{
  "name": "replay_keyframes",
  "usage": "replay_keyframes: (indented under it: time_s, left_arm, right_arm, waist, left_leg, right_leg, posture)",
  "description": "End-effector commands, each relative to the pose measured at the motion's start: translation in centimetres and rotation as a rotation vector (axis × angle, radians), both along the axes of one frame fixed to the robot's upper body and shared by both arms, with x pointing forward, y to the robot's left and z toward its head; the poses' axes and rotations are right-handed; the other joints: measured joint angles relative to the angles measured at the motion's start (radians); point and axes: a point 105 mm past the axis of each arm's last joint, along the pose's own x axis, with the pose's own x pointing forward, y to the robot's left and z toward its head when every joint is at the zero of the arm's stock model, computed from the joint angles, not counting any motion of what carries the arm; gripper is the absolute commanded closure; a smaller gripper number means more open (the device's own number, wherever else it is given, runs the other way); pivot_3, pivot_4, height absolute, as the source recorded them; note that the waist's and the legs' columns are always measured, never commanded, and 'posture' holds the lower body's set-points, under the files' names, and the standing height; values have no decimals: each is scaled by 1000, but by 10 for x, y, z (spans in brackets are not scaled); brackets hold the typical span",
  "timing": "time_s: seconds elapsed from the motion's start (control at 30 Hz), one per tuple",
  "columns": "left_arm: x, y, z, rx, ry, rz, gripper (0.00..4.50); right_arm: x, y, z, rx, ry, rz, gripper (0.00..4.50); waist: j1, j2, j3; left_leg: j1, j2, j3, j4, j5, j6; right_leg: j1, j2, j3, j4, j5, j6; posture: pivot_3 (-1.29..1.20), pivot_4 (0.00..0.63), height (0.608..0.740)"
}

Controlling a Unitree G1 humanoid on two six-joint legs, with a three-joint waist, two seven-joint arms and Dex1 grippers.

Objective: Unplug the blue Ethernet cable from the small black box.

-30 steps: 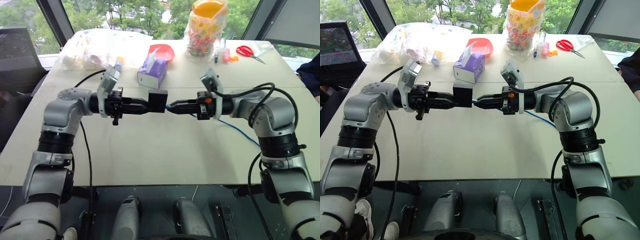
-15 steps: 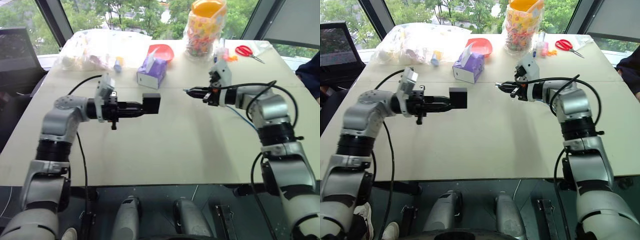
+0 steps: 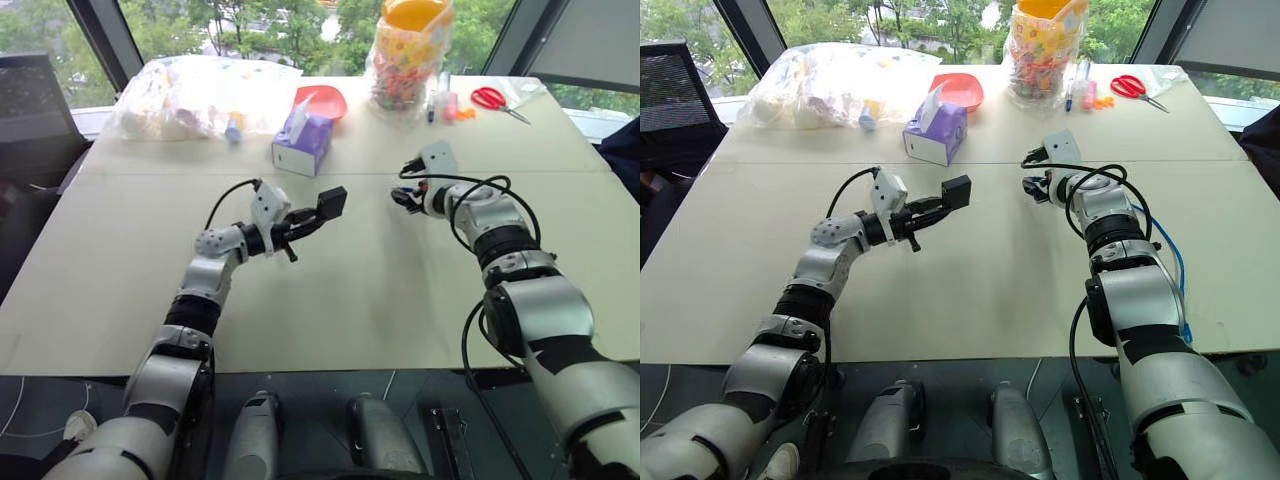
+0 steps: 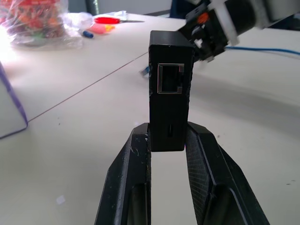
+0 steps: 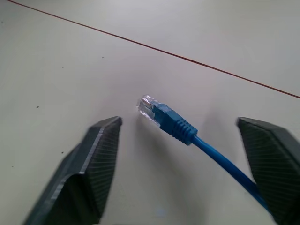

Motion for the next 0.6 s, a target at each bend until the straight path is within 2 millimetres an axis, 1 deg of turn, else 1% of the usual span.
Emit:
replay_keyframes:
  time_s: [0.03, 0.13, 0.17, 0.23, 0.37, 0.47, 0.53, 0.57, 0.6]
  left_arm:
    - [8, -6, 7, -3, -42, 40, 4001]
    - [14, -8, 0, 5, -23, 76, 4001]
    - [16, -7, -3, 6, -13, 92, 4001]
    - [19, -5, -14, 33, 12, 128, 4001]
    - [17, -2, -32, 84, 65, 122, 4001]
    - [15, 5, -41, 102, 100, 121, 4001]
    - [15, 9, -44, 108, 112, 125, 2963]
    - [15, 11, -44, 110, 117, 127, 2645]
    - [15, 14, -46, 115, 124, 128, 2213]
  right_arm:
    - [3, -3, 39, 45, -111, 3, 41]
    - [-6, -7, 48, 88, -133, -1, 41]
    - [-12, -8, 48, 93, -135, -2, 41]
    - [-29, -9, 49, 117, -133, -4, 41]
    - [-53, -3, 50, 126, -129, -3, 41]
    - [-66, 1, 53, 124, -129, -1, 41]
    - [-71, 4, 57, 121, -134, 8, 0]
    - [-72, 6, 59, 118, -138, 12, 0]
    - [-73, 7, 61, 114, -140, 20, 0]
  waist:
    - [1, 0, 0]
    - [7, 0, 0]
    - [9, 0, 0]
    - [12, 0, 0]
    - [9, 1, 0]
    - [4, 1, 0]
    - [3, 1, 0]
    - [3, 1, -1]
    - [3, 1, -1]
  left_leg:
    - [0, 0, 0, 0, 0, 0]
    - [-1, 0, 0, 0, 0, 0]
    - [-1, 0, -1, 0, 0, 0]
    - [-2, 0, -1, 0, 0, 0]
    - [-2, 0, -1, 1, 0, 0]
    - [-1, 0, -1, 2, 0, 0]
    - [2, 0, -1, 2, 0, 0]
    - [4, 0, -1, 2, 0, 0]
    - [6, 0, -1, 2, 0, 0]
  right_leg:
    - [0, 0, 0, 0, 0, 0]
    - [0, 0, 0, 0, 0, 0]
    - [0, 0, 0, 0, 0, 0]
    - [0, 0, 0, -1, 0, 0]
    - [0, 0, -1, 0, 0, 1]
    - [0, 0, 0, 0, 0, 0]
    - [2, 0, 0, 0, 0, 0]
    - [4, 0, 0, 0, 0, 0]
    - [6, 0, 0, 0, 0, 0]
  posture:
    - [0, 150, 735]
    - [0, 150, 735]
    - [0, 150, 735]
    - [0, 150, 735]
    - [0, 150, 735]
    - [0, 150, 735]
    - [0, 150, 735]
    - [0, 150, 735]
    - [0, 150, 735]
